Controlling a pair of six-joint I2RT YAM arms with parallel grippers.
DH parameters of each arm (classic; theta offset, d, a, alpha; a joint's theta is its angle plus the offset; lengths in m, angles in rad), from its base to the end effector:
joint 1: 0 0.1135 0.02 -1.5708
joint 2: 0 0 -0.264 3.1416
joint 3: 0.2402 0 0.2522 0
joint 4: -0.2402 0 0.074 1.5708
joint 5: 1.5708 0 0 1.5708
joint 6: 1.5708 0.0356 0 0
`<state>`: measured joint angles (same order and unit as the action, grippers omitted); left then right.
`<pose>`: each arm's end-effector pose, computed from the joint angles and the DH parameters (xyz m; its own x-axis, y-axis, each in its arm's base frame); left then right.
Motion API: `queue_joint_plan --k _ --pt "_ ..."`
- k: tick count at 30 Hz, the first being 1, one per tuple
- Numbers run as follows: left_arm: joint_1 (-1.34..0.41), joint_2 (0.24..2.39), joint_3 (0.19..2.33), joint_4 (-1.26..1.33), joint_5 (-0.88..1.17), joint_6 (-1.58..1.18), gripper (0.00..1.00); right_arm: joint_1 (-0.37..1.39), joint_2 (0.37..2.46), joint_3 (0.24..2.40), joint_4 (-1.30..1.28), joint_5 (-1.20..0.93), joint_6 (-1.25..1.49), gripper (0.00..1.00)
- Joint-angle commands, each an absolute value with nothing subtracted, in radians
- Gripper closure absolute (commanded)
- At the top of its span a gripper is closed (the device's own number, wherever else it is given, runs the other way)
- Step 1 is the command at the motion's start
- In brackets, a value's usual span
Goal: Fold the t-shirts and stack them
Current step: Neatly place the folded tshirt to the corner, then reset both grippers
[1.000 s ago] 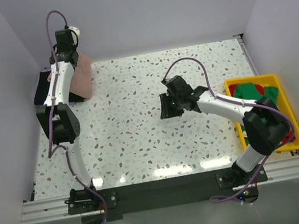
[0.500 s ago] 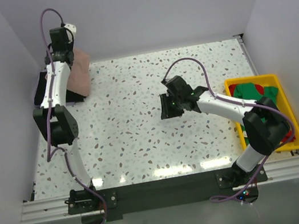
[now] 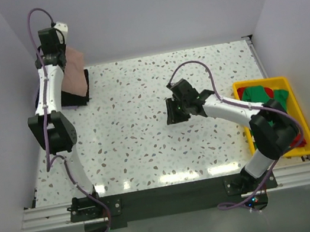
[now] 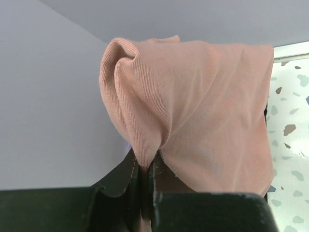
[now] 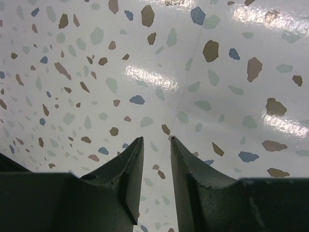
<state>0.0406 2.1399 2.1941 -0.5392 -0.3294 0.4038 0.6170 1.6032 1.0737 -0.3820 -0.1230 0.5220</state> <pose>0.4980 0.0318 0.3589 -0.5558 0.3495 -0.7543 -0.1152 0.8662 0.4863 0.2725 0.1987 0.2190 -0.8757 -0.0145 -0.4826 -0.2294 0.8920 0.3895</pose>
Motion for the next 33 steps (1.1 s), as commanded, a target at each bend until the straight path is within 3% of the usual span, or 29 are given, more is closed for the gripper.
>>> queue_joint_plan --k 1,5,8,9,11,12,15,17,20,27,33 --pt "0.072 2.135 2.200 -0.453 -0.288 0.397 1.00 0.624 1.627 1.114 -0.391 -0.110 0.506 0.67" --pt "0.107 2.193 2.200 -0.442 -0.241 0.376 1.00 0.624 1.655 1.126 -0.394 -0.113 0.506 0.68" --pt "0.135 2.246 2.204 -0.426 -0.224 0.353 0.92 0.624 1.686 1.137 -0.391 -0.123 0.506 0.68" --pt "0.149 2.258 2.209 -0.420 -0.227 0.339 0.78 0.626 1.690 1.140 -0.390 -0.124 0.503 0.68" --pt "0.161 2.293 2.236 -0.420 -0.255 0.293 0.68 0.626 1.706 1.144 -0.388 -0.130 0.503 0.68" --pt "0.167 2.302 2.243 -0.416 -0.283 0.276 0.44 0.626 1.707 1.146 -0.387 -0.133 0.502 0.68" --pt "0.169 2.298 2.250 -0.403 -0.314 0.238 0.24 0.627 1.709 1.147 -0.382 -0.137 0.497 0.67" --pt "0.167 2.269 2.237 -0.385 -0.302 0.207 0.21 0.630 1.704 1.149 -0.382 -0.137 0.495 0.67" --pt "0.166 2.220 2.208 -0.365 -0.276 0.169 0.06 0.632 1.697 1.146 -0.373 -0.132 0.495 0.67" --pt "0.155 2.155 2.123 -0.327 -0.201 0.065 0.03 0.635 1.678 1.120 -0.342 -0.135 0.512 0.67" --pt "0.155 2.051 1.922 -0.233 -0.163 -0.116 0.03 0.637 1.648 1.082 -0.308 -0.132 0.518 0.67"
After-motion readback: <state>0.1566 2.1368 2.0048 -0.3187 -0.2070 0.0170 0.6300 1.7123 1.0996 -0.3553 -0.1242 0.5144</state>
